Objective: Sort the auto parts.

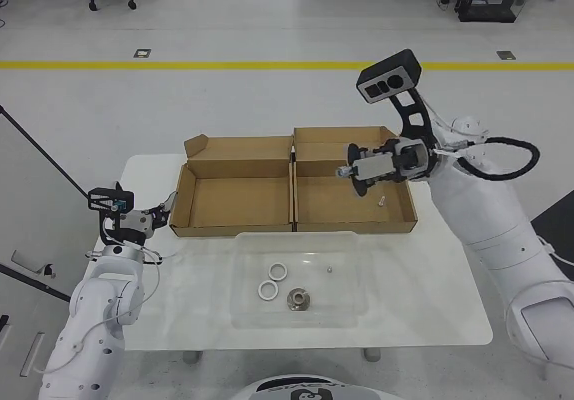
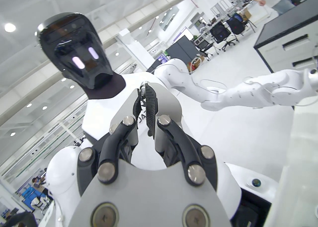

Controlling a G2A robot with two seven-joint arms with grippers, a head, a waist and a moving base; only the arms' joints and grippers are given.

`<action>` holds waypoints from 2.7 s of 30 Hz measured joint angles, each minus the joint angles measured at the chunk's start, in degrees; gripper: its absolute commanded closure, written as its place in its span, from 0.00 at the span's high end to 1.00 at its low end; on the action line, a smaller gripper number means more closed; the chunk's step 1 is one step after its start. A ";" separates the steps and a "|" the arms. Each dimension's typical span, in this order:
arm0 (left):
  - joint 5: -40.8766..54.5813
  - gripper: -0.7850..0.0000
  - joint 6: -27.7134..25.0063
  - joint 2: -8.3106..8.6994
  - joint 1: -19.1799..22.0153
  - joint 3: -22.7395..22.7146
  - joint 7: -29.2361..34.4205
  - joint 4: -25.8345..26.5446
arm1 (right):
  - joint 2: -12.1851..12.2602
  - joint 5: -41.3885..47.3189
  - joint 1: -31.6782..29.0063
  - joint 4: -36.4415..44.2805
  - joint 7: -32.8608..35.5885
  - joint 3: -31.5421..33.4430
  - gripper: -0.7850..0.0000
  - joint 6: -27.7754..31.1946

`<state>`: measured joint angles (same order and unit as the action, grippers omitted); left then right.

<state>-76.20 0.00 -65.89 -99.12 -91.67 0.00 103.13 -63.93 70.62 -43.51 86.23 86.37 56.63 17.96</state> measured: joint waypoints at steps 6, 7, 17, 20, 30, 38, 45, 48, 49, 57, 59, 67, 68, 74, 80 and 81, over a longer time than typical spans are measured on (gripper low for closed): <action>0.00 1.00 0.00 0.00 0.00 0.00 0.00 0.00 | -3.48 -1.65 0.74 0.21 1.66 2.08 0.00 -1.66; 0.00 1.00 0.00 0.00 0.00 0.00 0.00 0.00 | -3.53 -3.25 0.86 0.16 1.64 2.07 0.00 -1.64; 0.00 1.00 0.00 0.00 0.00 0.00 0.00 0.00 | -3.59 -2.56 -0.05 1.73 0.17 2.10 0.00 -2.40; 0.00 1.00 0.00 0.00 0.00 0.00 0.00 0.00 | -4.06 1.28 -0.67 3.24 -0.07 2.29 0.00 -3.01; 0.00 1.00 0.00 0.00 0.00 0.00 0.00 0.00 | -7.99 17.45 1.60 2.95 1.64 -3.26 0.00 -1.95; 0.00 1.00 0.00 0.00 0.00 0.00 0.00 0.00 | -11.19 26.06 1.54 2.80 1.63 -3.84 0.00 -1.68; 0.00 1.00 0.00 0.00 0.00 0.00 0.00 0.00 | -11.96 18.68 3.13 -1.83 1.52 -2.44 0.00 -2.77; 0.00 1.00 0.00 0.00 0.00 0.00 0.00 0.00 | -11.88 12.56 4.09 -2.90 -0.26 -1.89 0.00 -4.12; 0.00 1.00 0.00 0.00 0.00 0.00 0.00 0.00 | -11.84 10.40 4.29 -2.91 -1.21 -1.64 0.00 -4.53; 0.00 1.00 0.00 0.00 0.00 0.00 0.00 0.00 | -11.88 2.08 4.15 -1.82 -5.52 -0.78 0.00 -7.01; 0.00 1.00 0.00 0.00 0.00 0.00 0.00 0.00 | -12.30 4.42 3.90 -1.16 -4.45 -0.95 0.00 -6.91; 0.00 1.00 0.00 0.00 0.00 0.00 0.00 0.00 | -15.07 18.72 4.01 -2.42 1.54 -2.58 0.00 -4.62; 0.00 1.00 0.00 0.00 0.00 0.00 0.00 0.00 | -15.35 19.81 4.05 -2.52 1.68 -2.67 0.00 -4.53; 0.00 1.00 0.00 0.00 0.00 0.00 0.00 0.00 | -16.69 23.04 3.73 -2.75 1.63 -2.16 0.00 -4.33; 0.00 1.00 0.00 0.00 0.00 0.00 0.00 0.00 | -17.03 17.83 4.20 -4.24 1.63 -0.97 0.00 -5.46; 0.00 1.00 0.00 0.00 0.00 0.00 0.00 0.00 | -17.08 16.94 4.31 -4.39 1.63 -1.01 0.00 -5.73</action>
<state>-76.20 0.00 -65.89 -99.12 -91.67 0.00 103.13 -81.01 87.55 -39.20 81.84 88.00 55.62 12.23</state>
